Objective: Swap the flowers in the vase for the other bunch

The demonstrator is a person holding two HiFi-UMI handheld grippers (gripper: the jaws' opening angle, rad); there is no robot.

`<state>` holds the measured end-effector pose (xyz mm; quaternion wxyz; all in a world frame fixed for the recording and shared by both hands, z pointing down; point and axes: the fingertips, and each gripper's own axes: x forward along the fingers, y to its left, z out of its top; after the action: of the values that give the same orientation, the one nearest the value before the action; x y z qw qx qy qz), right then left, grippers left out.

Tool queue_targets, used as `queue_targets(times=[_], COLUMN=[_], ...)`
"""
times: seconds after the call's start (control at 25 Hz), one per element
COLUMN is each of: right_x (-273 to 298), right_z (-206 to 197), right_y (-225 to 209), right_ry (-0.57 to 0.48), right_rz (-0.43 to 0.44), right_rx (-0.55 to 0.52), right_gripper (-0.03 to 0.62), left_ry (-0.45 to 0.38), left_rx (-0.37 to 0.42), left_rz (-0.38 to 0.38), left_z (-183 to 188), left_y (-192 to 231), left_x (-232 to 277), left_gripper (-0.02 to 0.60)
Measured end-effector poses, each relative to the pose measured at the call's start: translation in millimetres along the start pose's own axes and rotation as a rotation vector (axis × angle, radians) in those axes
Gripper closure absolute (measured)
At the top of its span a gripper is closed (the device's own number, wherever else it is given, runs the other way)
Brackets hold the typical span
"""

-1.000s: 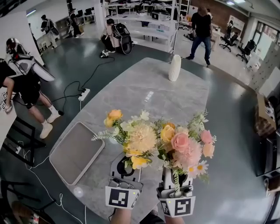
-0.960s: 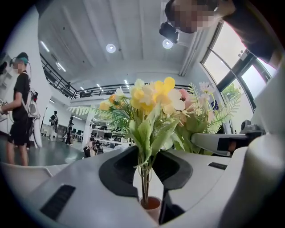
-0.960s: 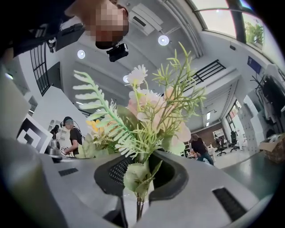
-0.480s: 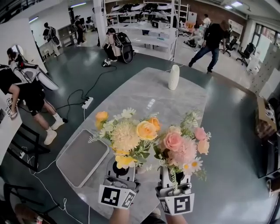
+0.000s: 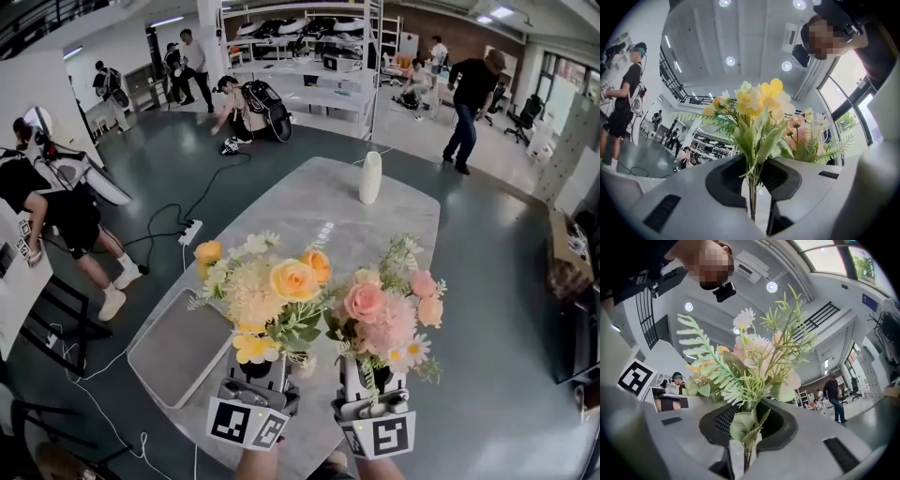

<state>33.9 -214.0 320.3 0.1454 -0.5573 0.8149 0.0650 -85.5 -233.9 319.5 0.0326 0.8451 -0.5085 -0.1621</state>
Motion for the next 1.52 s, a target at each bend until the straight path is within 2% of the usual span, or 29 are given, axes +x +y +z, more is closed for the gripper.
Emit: queue_targets(times=[0.56,0.8,0.96,1.16,1.36,1.52], right_x=[6.3,11.4,19.7,18.5,16.6,9.9], right_z=[30.2,30.1,32.7,16.4,0.7,-22.2], right_y=[7.6,15.2,2.0,34.7,44.9,53.9], right_ry=[-0.056,-0.067,-0.064,-0.049,-0.020,-0.002], right_rz=[0.050,0.088,0.109,0.128,0.126,0.124], right_rx=[0.021,0.051,0.070,0.073,0.088,0.094], right_gripper=[0.505,0.505,0.505,0.505,0.505,0.505], left_ry=[-0.048,-0.070,-0.061,-0.062,-0.056,-0.037], left_rx=[0.013,0.037,0.062,0.067,0.053,0.061], left_rz=[0.018,0.055,0.084,0.115,0.153,0.166], left_z=[28.0,35.3,33.9,34.9,29.2,7.3], left_y=[-8.5,-0.9,-4.7,21.7,39.1,49.9], left_x=[-6.3,-15.6,-6.5,-38.6,-57.2,-71.0], left_gripper=[0.500,0.499,0.499,0.499,0.499,0.499])
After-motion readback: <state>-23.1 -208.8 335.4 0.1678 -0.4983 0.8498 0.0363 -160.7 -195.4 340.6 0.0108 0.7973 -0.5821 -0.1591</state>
